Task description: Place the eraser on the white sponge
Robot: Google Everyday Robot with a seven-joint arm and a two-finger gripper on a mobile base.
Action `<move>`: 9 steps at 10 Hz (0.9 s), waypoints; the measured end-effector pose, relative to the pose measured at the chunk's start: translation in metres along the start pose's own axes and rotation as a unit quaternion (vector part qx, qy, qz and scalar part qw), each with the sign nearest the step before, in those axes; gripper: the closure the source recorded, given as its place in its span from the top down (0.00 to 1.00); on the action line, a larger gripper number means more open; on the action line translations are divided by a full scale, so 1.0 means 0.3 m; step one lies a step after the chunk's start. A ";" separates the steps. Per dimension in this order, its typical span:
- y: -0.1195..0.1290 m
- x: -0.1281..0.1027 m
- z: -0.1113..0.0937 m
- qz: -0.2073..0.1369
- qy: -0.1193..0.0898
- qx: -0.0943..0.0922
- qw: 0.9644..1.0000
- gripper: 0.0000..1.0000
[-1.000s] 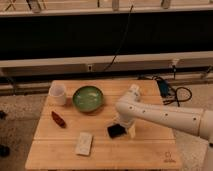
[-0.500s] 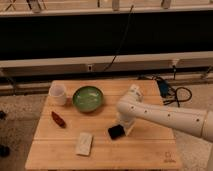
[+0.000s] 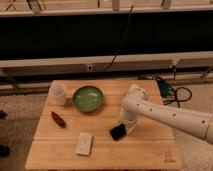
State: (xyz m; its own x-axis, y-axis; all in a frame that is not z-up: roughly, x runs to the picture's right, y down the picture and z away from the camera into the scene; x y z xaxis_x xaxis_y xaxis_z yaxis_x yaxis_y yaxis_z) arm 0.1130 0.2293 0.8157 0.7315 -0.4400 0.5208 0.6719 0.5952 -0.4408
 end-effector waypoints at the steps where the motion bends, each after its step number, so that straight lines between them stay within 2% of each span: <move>1: -0.013 -0.011 -0.004 -0.010 0.018 -0.003 1.000 0.00; 3: -0.016 -0.012 -0.012 -0.016 0.050 -0.004 0.999 0.00; 4: -0.022 -0.012 -0.021 -0.018 0.042 0.000 0.999 0.00; 5: -0.017 -0.014 -0.029 -0.022 0.034 -0.005 0.999 0.00; 9: -0.041 -0.045 -0.066 -0.050 0.054 -0.014 0.997 0.00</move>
State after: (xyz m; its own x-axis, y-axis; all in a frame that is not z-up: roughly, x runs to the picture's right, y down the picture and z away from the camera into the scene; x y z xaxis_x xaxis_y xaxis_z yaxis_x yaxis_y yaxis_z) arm 0.0971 0.2146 0.7994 0.6676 -0.5674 0.4820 0.7442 0.5264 -0.4112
